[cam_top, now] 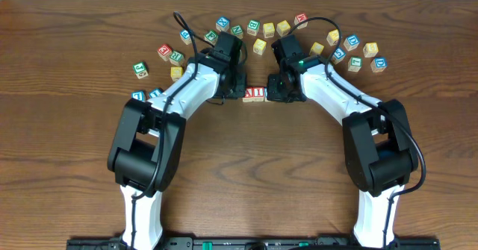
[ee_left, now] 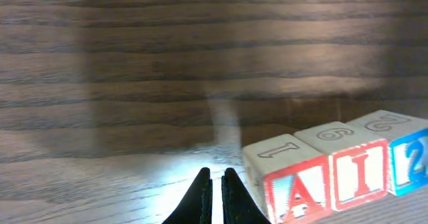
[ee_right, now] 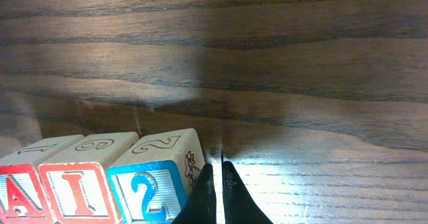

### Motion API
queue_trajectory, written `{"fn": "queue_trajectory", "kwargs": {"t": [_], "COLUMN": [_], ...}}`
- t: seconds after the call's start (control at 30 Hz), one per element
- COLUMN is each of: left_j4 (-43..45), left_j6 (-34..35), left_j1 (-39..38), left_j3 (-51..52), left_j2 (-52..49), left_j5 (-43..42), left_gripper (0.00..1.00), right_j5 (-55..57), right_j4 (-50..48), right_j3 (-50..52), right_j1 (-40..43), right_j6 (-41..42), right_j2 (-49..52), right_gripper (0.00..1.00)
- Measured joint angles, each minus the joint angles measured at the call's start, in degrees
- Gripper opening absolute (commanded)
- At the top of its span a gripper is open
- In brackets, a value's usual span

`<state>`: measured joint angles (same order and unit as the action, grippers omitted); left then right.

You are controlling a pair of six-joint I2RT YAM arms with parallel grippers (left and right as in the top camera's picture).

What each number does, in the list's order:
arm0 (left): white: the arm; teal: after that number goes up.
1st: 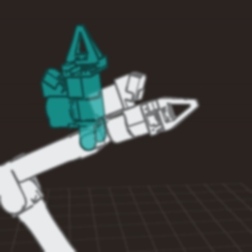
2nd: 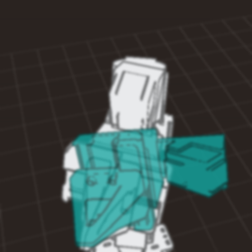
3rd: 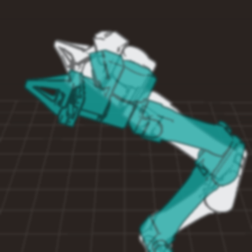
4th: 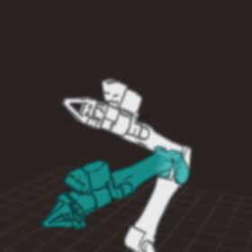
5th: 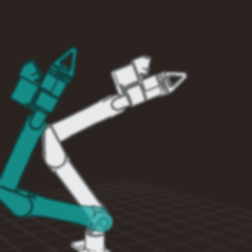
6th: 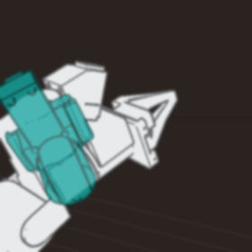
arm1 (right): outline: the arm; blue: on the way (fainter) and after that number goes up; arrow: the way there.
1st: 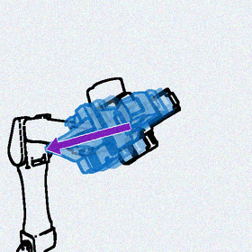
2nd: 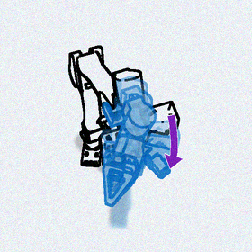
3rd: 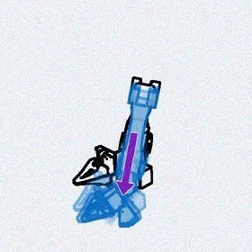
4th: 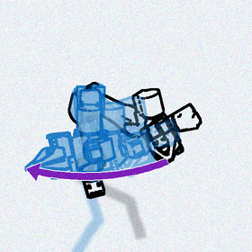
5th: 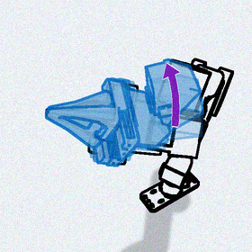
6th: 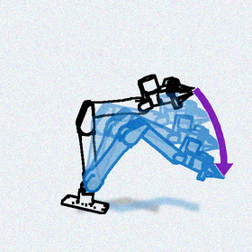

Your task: Spell out AI2

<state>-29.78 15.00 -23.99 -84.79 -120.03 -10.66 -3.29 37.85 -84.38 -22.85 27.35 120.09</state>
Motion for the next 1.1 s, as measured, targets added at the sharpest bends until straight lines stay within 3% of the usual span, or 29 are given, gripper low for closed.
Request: {"fn": "queue_trajectory", "kwargs": {"t": [1.1], "left_j4": [0.48], "left_j6": [-1.53], "left_j1": [-1.42], "left_j3": [0.00], "left_j2": [0.00], "left_j5": [0.04], "left_gripper": [0.08], "right_j5": [0.15], "right_j4": [0.24], "right_j3": [0.00], "right_j1": [0.15], "right_j6": [0.02], "right_j2": [0.00], "right_gripper": [0.01]}}
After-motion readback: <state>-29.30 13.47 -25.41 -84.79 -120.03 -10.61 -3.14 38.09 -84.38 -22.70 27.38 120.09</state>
